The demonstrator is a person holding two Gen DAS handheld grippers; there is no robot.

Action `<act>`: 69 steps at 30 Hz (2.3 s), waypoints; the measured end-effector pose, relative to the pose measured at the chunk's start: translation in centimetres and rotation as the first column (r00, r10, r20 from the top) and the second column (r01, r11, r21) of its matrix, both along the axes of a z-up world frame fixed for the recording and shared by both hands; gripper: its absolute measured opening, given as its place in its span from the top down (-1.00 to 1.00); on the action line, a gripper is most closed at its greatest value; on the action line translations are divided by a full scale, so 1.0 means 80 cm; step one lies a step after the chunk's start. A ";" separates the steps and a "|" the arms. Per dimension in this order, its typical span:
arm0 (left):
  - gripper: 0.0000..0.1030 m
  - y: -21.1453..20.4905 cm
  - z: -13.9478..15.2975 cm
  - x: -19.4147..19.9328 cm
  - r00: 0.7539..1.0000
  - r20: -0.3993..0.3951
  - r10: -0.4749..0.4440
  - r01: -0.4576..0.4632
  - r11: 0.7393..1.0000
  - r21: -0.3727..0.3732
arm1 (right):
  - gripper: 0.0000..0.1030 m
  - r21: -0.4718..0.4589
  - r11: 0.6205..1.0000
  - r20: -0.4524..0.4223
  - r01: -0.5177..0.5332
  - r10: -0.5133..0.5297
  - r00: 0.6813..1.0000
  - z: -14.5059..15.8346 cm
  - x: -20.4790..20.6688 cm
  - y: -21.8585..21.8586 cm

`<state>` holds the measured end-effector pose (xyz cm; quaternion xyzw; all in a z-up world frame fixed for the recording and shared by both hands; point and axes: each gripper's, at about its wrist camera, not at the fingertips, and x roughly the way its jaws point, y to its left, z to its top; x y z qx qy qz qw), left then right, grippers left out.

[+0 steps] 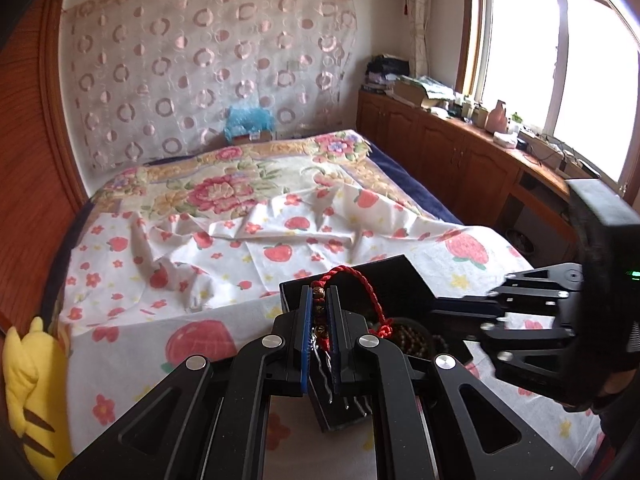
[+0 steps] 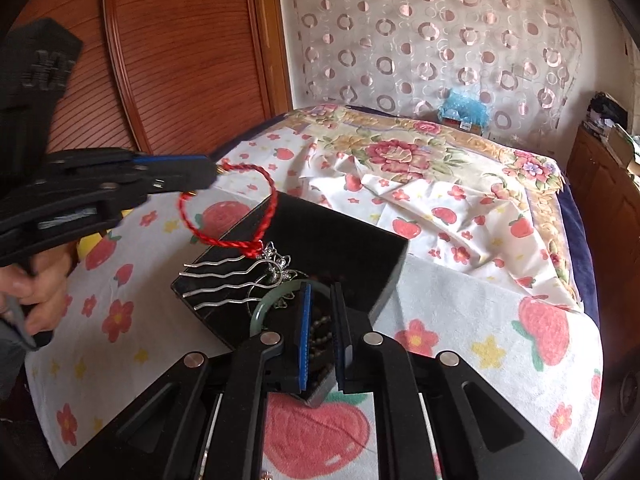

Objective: Organize jewelry
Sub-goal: 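Lower both items into the black box and open both tools, then reach the left tool to the gold ring while the right tool reaches for the pearl necklace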

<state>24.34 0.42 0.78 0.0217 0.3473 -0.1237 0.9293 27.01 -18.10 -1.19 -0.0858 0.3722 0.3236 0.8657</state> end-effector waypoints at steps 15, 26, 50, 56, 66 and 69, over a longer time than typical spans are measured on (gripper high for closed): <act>0.80 -0.027 -0.016 0.023 0.997 -0.060 -0.048 0.050 0.998 0.038 | 0.75 0.025 0.997 0.058 0.078 -0.079 0.995 0.020 -0.025 -0.054; 0.38 -0.020 0.001 -0.057 0.999 -0.018 -0.049 0.050 0.998 0.046 | 0.72 0.020 0.996 0.044 0.084 -0.085 0.995 0.013 -0.082 -0.069; 0.34 0.040 -0.080 -0.146 0.986 -0.153 0.063 -0.061 0.998 0.021 | 0.50 -0.062 0.998 -0.099 0.003 -0.009 0.995 -0.067 -0.156 -0.044; 0.34 0.033 -0.088 -0.154 0.986 -0.160 0.040 -0.040 0.999 0.001 | 0.50 -0.105 0.994 -0.097 -0.005 -0.006 0.995 -0.078 -0.157 -0.038; 0.34 -0.001 -0.095 -0.156 0.983 -0.178 -0.039 0.032 0.999 -0.042 | 0.84 -0.170 0.985 -0.073 -0.032 0.020 0.997 -0.075 -0.164 -0.036; 0.34 -0.016 -0.098 -0.156 0.981 -0.184 -0.067 0.060 0.997 -0.043 | 0.84 -0.151 0.988 -0.062 -0.012 0.002 0.998 -0.072 -0.166 -0.045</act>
